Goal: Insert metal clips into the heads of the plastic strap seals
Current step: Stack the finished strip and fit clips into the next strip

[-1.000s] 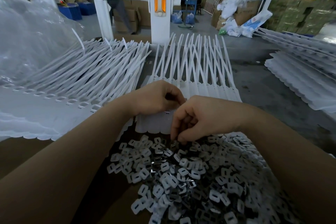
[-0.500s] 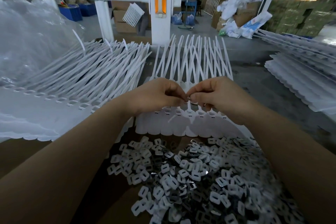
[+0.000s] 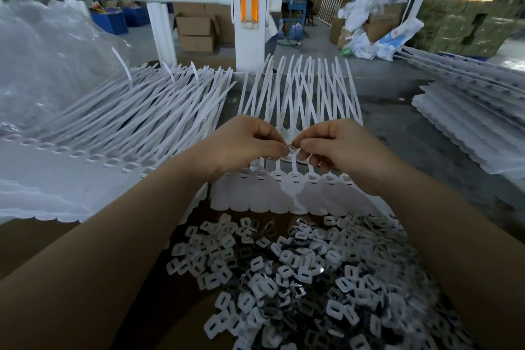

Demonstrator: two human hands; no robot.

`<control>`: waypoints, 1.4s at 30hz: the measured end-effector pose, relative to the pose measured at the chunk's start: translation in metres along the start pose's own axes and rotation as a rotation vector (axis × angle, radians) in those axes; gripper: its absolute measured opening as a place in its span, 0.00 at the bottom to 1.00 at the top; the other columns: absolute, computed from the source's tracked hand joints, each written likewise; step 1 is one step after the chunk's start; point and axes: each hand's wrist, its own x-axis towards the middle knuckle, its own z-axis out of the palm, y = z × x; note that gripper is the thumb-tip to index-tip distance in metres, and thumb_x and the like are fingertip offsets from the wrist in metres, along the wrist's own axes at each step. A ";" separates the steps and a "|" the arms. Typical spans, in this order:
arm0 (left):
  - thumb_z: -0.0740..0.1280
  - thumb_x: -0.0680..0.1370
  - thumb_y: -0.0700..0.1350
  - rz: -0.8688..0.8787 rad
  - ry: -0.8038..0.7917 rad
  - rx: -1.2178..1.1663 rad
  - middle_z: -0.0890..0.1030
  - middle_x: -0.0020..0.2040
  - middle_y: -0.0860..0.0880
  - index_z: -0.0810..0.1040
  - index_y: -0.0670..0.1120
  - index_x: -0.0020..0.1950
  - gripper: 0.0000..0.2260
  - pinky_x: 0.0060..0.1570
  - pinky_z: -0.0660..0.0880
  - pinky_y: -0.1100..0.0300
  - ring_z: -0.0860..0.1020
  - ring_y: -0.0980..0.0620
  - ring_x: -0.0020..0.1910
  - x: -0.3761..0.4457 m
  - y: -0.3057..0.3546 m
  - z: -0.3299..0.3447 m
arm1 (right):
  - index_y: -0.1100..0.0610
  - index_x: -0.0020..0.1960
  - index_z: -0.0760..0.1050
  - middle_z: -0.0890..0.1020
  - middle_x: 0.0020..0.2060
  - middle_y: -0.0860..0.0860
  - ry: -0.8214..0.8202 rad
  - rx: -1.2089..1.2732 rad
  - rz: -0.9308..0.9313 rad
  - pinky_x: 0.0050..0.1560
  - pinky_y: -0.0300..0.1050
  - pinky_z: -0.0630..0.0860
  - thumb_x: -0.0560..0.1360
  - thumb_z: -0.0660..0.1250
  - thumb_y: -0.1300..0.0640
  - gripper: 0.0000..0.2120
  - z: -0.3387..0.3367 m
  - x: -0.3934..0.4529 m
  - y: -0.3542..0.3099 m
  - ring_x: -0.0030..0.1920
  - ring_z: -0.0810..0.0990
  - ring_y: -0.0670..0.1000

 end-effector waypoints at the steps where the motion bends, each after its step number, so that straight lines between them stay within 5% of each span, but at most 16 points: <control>1: 0.74 0.74 0.47 -0.001 0.012 0.001 0.85 0.42 0.49 0.85 0.50 0.43 0.02 0.51 0.79 0.46 0.82 0.41 0.47 -0.001 0.001 0.000 | 0.57 0.46 0.82 0.85 0.35 0.52 0.003 0.000 0.008 0.26 0.32 0.71 0.77 0.68 0.62 0.05 0.000 0.000 0.000 0.28 0.76 0.41; 6: 0.74 0.73 0.47 0.005 0.023 0.012 0.85 0.41 0.47 0.85 0.50 0.43 0.02 0.54 0.76 0.39 0.79 0.33 0.47 -0.003 0.006 0.000 | 0.57 0.44 0.82 0.82 0.29 0.47 -0.022 -0.039 -0.014 0.25 0.31 0.69 0.75 0.71 0.58 0.03 0.001 0.000 0.001 0.26 0.75 0.39; 11: 0.73 0.74 0.49 0.040 -0.047 0.092 0.84 0.42 0.56 0.84 0.53 0.45 0.01 0.43 0.74 0.66 0.80 0.60 0.43 -0.001 0.002 0.002 | 0.54 0.42 0.82 0.81 0.28 0.46 -0.035 -0.108 0.000 0.25 0.31 0.68 0.76 0.70 0.56 0.05 0.001 0.001 0.003 0.25 0.73 0.39; 14: 0.71 0.73 0.58 0.076 -0.077 0.419 0.76 0.52 0.59 0.79 0.62 0.48 0.05 0.59 0.64 0.56 0.70 0.57 0.57 0.001 -0.008 0.005 | 0.52 0.41 0.81 0.82 0.30 0.46 -0.049 -0.220 0.034 0.27 0.35 0.70 0.77 0.69 0.54 0.06 0.001 0.000 0.004 0.27 0.75 0.41; 17: 0.69 0.73 0.61 0.068 -0.064 0.626 0.71 0.54 0.57 0.76 0.68 0.46 0.03 0.56 0.53 0.53 0.64 0.52 0.61 0.000 -0.014 0.003 | 0.52 0.42 0.80 0.82 0.35 0.48 -0.052 -0.299 0.068 0.32 0.39 0.73 0.77 0.68 0.54 0.05 0.002 0.000 0.005 0.34 0.77 0.45; 42: 0.67 0.75 0.56 0.051 -0.070 0.606 0.73 0.55 0.54 0.77 0.63 0.50 0.05 0.57 0.55 0.52 0.66 0.51 0.61 0.006 -0.022 0.002 | 0.48 0.42 0.76 0.80 0.40 0.46 -0.197 -0.609 0.006 0.37 0.39 0.72 0.75 0.69 0.55 0.04 0.001 0.000 0.008 0.41 0.78 0.46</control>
